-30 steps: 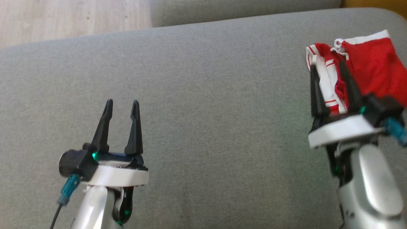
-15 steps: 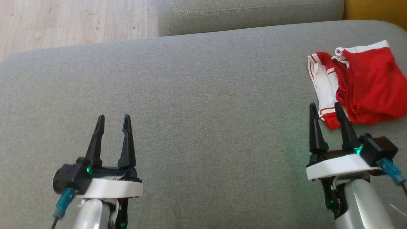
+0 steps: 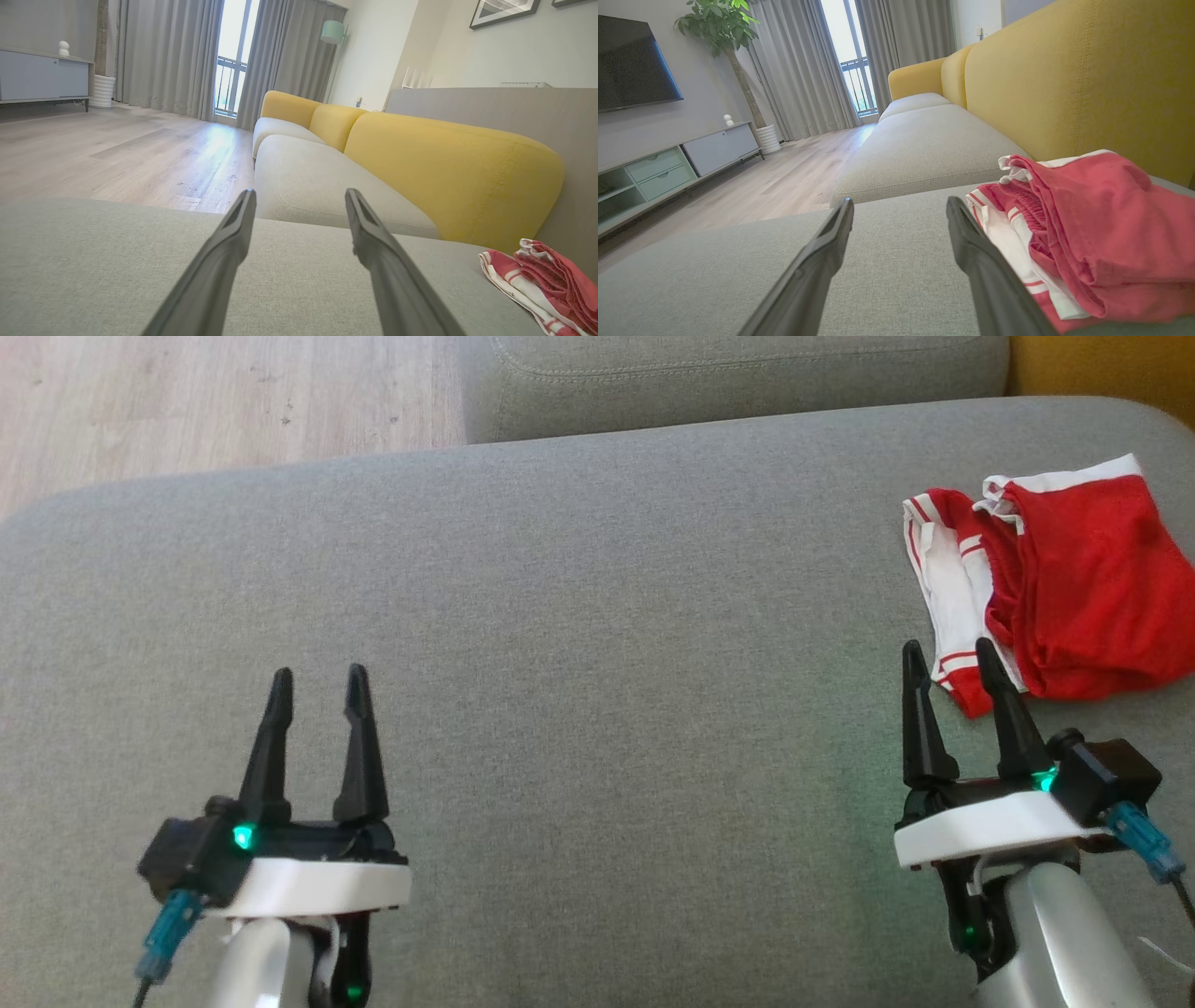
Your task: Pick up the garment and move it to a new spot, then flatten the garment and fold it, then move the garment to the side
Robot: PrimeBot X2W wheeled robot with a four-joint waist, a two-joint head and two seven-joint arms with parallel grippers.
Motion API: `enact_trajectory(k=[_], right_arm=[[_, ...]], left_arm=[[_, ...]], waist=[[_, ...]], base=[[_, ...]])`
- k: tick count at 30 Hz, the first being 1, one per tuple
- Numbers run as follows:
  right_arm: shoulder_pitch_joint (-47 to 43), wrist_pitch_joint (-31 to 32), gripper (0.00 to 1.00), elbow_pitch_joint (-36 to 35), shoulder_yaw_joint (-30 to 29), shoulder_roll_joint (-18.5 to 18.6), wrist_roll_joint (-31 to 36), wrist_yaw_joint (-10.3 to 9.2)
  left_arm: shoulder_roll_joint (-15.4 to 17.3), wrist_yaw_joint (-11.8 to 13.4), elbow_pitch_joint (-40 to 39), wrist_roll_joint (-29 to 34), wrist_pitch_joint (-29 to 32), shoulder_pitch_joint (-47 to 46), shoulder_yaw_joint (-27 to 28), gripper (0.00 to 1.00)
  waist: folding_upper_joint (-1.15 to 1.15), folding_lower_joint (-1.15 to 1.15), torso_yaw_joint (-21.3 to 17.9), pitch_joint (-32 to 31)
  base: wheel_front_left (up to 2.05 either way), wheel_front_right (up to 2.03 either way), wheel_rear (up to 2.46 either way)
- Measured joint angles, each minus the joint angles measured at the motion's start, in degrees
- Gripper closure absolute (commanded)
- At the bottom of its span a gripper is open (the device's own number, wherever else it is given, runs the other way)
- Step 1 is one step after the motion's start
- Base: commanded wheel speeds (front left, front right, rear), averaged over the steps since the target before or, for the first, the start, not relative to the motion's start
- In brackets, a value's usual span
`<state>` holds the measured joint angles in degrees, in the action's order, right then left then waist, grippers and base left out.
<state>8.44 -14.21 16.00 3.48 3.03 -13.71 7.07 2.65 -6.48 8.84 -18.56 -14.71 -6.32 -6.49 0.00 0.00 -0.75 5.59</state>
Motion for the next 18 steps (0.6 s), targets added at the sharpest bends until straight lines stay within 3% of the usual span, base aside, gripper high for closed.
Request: enact_trajectory(k=[9, 10, 18], right_arm=[[-0.02, -0.01, 0.00, 0.16, 0.49, 0.00, 0.00, 0.00], [-0.02, -0.01, 1.00, 0.16, 0.49, 0.00, 0.00, 0.00], [-3.98, 0.37, 1.00, 4.95, 0.55, -0.07, -1.46, -0.03]], left_arm=[[0.01, 0.00, -1.68, -2.01, 0.00, 0.93, 1.12, 0.00], [0.01, 0.04, -1.66, -2.25, 0.00, 0.96, 1.13, 1.00], [0.00, 0.16, 3.67, -3.61, 0.52, 4.27, 0.93, 1.00]], waist=[[0.00, 0.00, -0.03, -0.34], [0.00, 0.00, -0.04, -0.35], [0.00, 0.00, -0.02, -0.52]], base=[[0.00, 0.00, 0.00], [0.00, 0.00, 0.00], [0.00, 0.00, 0.00]])
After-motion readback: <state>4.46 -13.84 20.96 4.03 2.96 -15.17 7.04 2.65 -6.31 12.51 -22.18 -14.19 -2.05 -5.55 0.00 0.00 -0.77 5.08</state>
